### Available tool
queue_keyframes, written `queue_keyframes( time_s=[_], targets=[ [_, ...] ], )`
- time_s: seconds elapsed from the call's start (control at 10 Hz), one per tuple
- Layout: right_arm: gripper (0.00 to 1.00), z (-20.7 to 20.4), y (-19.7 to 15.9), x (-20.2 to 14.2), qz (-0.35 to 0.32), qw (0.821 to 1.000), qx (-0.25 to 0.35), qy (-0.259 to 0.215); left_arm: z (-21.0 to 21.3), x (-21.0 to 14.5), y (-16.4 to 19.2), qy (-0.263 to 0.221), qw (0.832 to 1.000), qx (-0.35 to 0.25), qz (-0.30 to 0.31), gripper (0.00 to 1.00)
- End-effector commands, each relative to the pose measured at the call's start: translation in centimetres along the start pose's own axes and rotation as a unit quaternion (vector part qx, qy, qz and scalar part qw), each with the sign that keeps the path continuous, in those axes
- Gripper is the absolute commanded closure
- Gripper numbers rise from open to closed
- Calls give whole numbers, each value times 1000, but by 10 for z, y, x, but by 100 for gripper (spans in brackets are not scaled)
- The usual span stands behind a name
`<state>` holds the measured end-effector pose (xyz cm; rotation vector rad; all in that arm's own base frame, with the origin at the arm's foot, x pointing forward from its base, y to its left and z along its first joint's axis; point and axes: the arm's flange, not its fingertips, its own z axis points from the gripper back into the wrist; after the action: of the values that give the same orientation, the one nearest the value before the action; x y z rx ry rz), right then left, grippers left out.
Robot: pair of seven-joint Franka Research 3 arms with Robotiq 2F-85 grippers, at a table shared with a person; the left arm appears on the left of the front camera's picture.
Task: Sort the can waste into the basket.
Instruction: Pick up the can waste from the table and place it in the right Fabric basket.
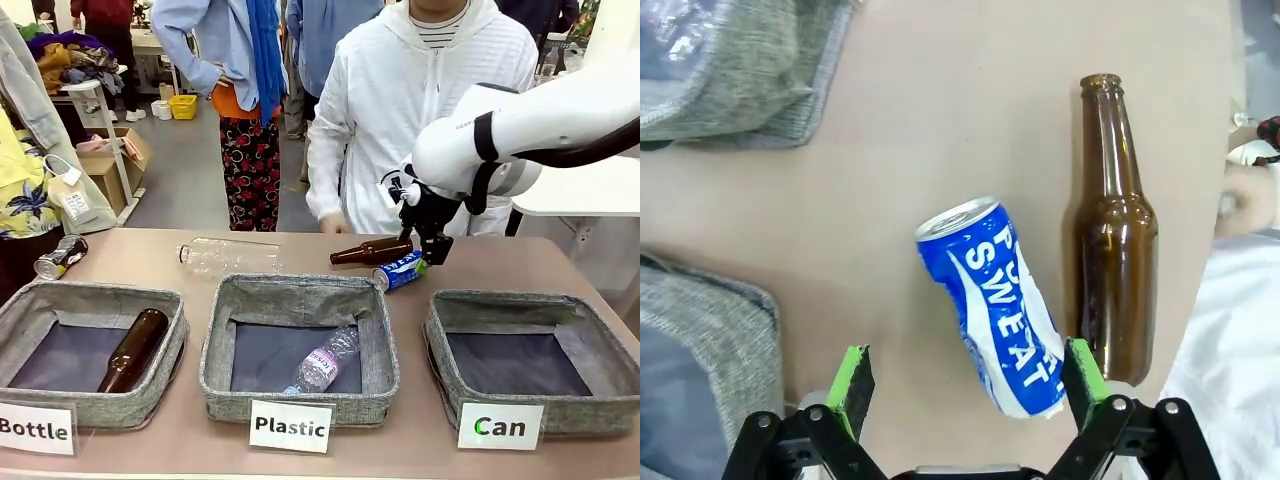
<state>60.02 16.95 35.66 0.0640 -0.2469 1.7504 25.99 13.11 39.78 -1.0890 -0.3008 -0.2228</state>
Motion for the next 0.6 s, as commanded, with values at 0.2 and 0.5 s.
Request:
queue_keyframes(
  time_s=[0.2, 0.5],
  targets=[
    [0, -17, -20, 2, -15, 1000, 10, 19, 4, -7, -17, -2, 999, -32, -7, 0],
    [0, -37, -22, 5, -11, 999, 26, 31, 4, -7, -17, -2, 999, -32, -7, 0]
  ],
)
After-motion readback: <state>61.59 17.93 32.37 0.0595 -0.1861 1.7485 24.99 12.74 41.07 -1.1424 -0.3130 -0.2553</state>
